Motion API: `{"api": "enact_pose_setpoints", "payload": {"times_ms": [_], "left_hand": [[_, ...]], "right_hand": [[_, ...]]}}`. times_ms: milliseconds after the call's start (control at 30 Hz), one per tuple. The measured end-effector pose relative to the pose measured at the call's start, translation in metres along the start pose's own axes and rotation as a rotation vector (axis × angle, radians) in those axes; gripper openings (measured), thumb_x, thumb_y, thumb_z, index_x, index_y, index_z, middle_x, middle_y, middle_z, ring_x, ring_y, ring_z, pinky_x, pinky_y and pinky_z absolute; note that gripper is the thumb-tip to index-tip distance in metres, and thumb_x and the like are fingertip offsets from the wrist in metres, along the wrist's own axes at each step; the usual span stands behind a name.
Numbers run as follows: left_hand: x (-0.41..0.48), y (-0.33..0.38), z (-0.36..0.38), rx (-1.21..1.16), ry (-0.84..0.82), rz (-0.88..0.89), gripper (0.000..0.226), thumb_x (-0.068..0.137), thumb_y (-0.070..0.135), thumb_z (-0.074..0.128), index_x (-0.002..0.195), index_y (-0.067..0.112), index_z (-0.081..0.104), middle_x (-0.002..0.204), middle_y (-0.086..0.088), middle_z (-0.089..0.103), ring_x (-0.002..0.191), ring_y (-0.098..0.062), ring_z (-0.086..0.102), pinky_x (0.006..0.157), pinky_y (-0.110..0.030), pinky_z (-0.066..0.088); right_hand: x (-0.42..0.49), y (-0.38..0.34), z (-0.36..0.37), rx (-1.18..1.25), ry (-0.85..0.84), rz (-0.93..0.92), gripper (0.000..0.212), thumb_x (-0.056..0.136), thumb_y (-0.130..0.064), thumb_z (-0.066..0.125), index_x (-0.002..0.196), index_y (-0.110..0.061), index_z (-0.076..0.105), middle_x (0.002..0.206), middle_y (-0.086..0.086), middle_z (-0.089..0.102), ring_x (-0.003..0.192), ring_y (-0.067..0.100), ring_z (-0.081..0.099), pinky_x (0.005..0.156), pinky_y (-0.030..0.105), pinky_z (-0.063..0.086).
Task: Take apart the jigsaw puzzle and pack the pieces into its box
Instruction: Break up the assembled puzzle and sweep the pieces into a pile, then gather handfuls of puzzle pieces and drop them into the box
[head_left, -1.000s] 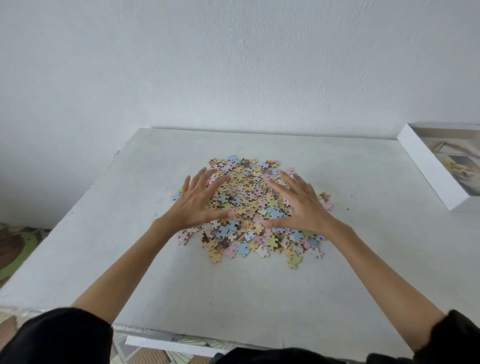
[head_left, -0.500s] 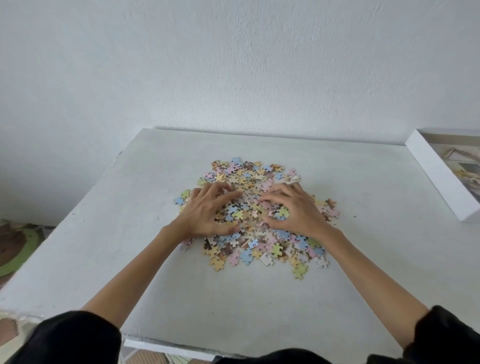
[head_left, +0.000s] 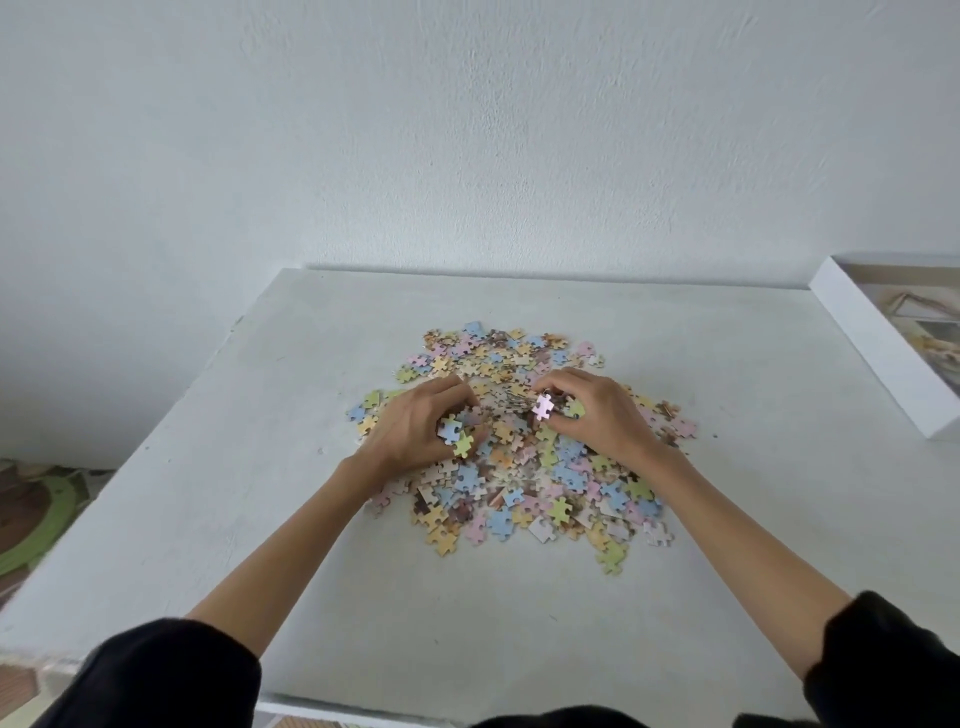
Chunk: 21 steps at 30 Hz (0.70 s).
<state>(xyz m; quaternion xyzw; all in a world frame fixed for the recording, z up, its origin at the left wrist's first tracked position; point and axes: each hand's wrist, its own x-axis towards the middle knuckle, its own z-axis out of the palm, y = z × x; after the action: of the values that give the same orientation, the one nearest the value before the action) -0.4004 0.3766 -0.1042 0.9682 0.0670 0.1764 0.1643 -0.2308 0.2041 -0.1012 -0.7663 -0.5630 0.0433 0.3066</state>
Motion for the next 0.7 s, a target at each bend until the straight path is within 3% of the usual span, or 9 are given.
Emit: {"api": "enact_pose_setpoints", "payload": {"times_ms": [67,133,233,300,367,500,567,633,700], "left_hand": [[0.003,0.000,-0.002,-0.051,-0.012,-0.058,0.016,0.081,0.029,0.064,0.089,0.017,0.057,0.071,0.002,0.059,0.057,-0.013,0.048,0.046,-0.026,0.037],[0.007,-0.002,-0.004,-0.144,-0.044,-0.133,0.031,0.070,0.002,0.062,0.095,0.018,0.055,0.065,-0.008,0.059,0.052,-0.022,0.046,0.047,-0.028,0.032],[0.017,-0.006,-0.010,-0.278,-0.085,-0.130,0.057,0.055,0.001,0.054,0.103,0.033,0.053,0.078,-0.016,0.066,0.053,-0.033,0.051,0.047,-0.029,0.035],[0.022,-0.007,-0.013,-0.340,-0.088,-0.102,0.062,0.058,-0.002,0.057,0.104,0.040,0.057,0.094,-0.002,0.071,0.062,-0.035,0.059,0.053,-0.039,0.050],[0.026,-0.005,-0.019,-0.362,-0.087,-0.078,0.056,0.058,-0.004,0.056,0.100,0.032,0.063,0.095,0.005,0.071,0.070,-0.036,0.063,0.061,-0.047,0.054],[0.031,0.001,-0.025,-0.369,-0.081,-0.002,0.041,0.055,-0.003,0.052,0.089,0.017,0.065,0.084,0.009,0.068,0.078,-0.014,0.064,0.066,-0.036,0.053],[0.033,0.003,-0.025,-0.384,-0.099,0.007,0.039,0.053,-0.001,0.050,0.086,0.015,0.064,0.081,0.010,0.067,0.077,-0.011,0.064,0.066,-0.032,0.052],[0.036,0.007,-0.025,-0.413,-0.146,-0.012,0.033,0.058,-0.004,0.054,0.083,0.015,0.064,0.078,0.013,0.065,0.075,-0.003,0.062,0.065,-0.020,0.049],[0.041,0.010,-0.025,-0.372,-0.268,-0.059,0.027,0.065,-0.005,0.060,0.083,0.015,0.064,0.073,0.013,0.062,0.066,0.000,0.056,0.062,-0.011,0.043]], "right_hand": [[0.002,0.002,-0.002,0.031,-0.014,0.020,0.035,0.077,-0.011,0.069,0.110,-0.015,0.063,0.122,0.004,0.062,0.103,0.021,0.064,0.085,0.043,0.054],[0.006,0.001,-0.006,0.101,-0.027,0.065,0.035,0.077,-0.012,0.069,0.111,-0.017,0.062,0.127,0.005,0.059,0.108,0.026,0.062,0.094,0.045,0.050],[0.009,-0.003,-0.013,0.217,-0.015,0.132,0.035,0.079,-0.006,0.068,0.113,-0.012,0.062,0.130,0.007,0.056,0.117,0.014,0.052,0.106,0.031,0.038],[0.010,-0.007,-0.018,0.259,0.017,0.145,0.035,0.078,-0.004,0.068,0.112,-0.011,0.062,0.124,0.007,0.060,0.114,0.009,0.052,0.105,0.026,0.036],[0.011,-0.008,-0.022,0.271,0.034,0.143,0.034,0.077,-0.004,0.069,0.110,-0.012,0.064,0.119,0.009,0.063,0.111,0.012,0.056,0.102,0.023,0.037],[0.013,-0.005,-0.026,0.260,0.049,0.140,0.035,0.076,-0.008,0.070,0.110,-0.014,0.065,0.124,0.010,0.061,0.114,0.016,0.057,0.105,0.031,0.040],[0.013,-0.005,-0.028,0.255,0.053,0.127,0.033,0.077,-0.008,0.070,0.109,-0.013,0.065,0.120,0.008,0.063,0.101,0.010,0.062,0.099,0.024,0.043],[0.011,-0.007,-0.030,0.253,0.063,0.127,0.032,0.077,-0.006,0.070,0.107,-0.011,0.066,0.113,0.004,0.065,0.088,0.000,0.061,0.089,0.012,0.044],[0.009,-0.008,-0.031,0.260,0.066,0.144,0.029,0.076,-0.005,0.070,0.103,-0.015,0.067,0.102,-0.001,0.067,0.081,-0.008,0.059,0.080,0.004,0.043]]}}
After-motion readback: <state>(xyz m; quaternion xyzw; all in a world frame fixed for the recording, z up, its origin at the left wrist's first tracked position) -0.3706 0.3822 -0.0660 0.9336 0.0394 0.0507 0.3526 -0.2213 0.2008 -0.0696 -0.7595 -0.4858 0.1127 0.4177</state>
